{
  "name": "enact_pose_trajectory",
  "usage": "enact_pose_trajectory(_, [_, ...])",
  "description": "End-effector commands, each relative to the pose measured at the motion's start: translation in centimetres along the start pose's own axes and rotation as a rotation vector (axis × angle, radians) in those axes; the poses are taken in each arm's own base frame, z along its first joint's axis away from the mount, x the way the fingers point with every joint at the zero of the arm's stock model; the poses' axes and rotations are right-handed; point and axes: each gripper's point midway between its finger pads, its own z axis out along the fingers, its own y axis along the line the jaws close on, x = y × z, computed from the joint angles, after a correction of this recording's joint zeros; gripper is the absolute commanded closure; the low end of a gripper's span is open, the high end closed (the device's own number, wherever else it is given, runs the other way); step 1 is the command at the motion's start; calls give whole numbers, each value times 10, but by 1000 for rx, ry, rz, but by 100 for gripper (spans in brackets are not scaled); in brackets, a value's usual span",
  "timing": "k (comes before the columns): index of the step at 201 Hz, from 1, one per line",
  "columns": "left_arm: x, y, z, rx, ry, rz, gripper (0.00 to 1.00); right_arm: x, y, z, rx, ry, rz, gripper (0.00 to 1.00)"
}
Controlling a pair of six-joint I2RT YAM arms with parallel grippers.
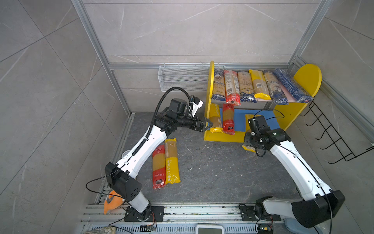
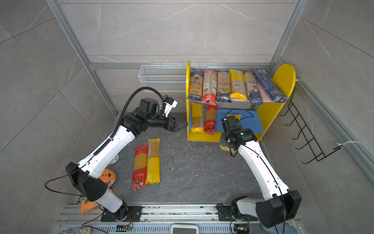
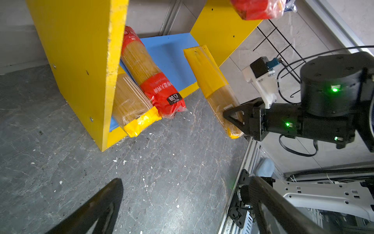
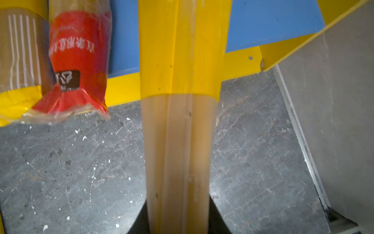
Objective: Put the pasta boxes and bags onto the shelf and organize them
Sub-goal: 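Carry the yellow pack onto the blue shelf beside the red pack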
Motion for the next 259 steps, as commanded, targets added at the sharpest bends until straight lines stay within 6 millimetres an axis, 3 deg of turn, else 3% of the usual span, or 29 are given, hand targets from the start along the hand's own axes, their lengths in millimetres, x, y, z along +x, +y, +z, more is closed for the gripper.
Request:
enact_pose_trajectory(1, [-15, -3, -9, 20, -28, 41, 0, -67, 16, -7, -75, -199, 16, 100])
enact_pose_trajectory(34, [-24, 7, -17, -13, -55, 44, 0, -100, 12, 17, -36, -229, 9, 100])
enact_pose_trajectory(82, [-38, 23, -26, -62, -89, 39, 0, -129, 23, 53, -45, -222, -23, 100])
enact_pose_trajectory(151, [-39, 40, -36, -123, -99, 17, 0, -132, 33, 100, -51, -154, -44, 99])
enact_pose_trajectory(160, [-38, 41, -37, -128, -97, 12, 0, -130, 32, 102, -49, -146, -44, 95])
enact_pose_trajectory(168, [-37, 43, -38, -133, -95, 8, 0, -129, 31, 103, -45, -140, -44, 84])
enact_pose_trajectory(201, [-30, 48, -41, -147, -88, -13, 0, -122, 23, 105, -15, -132, -38, 17])
enact_pose_trajectory(221, [-28, 48, -42, -149, -88, -21, 0, -118, 20, 104, 0, -126, -39, 13])
enact_pose_trajectory(229, [-26, 47, -43, -148, -86, -24, 0, -117, 18, 102, 5, -129, -37, 5])
enact_pose_trajectory(259, [-22, 45, -47, -152, -87, -38, 0, -114, 13, 91, 8, -137, -29, 3])
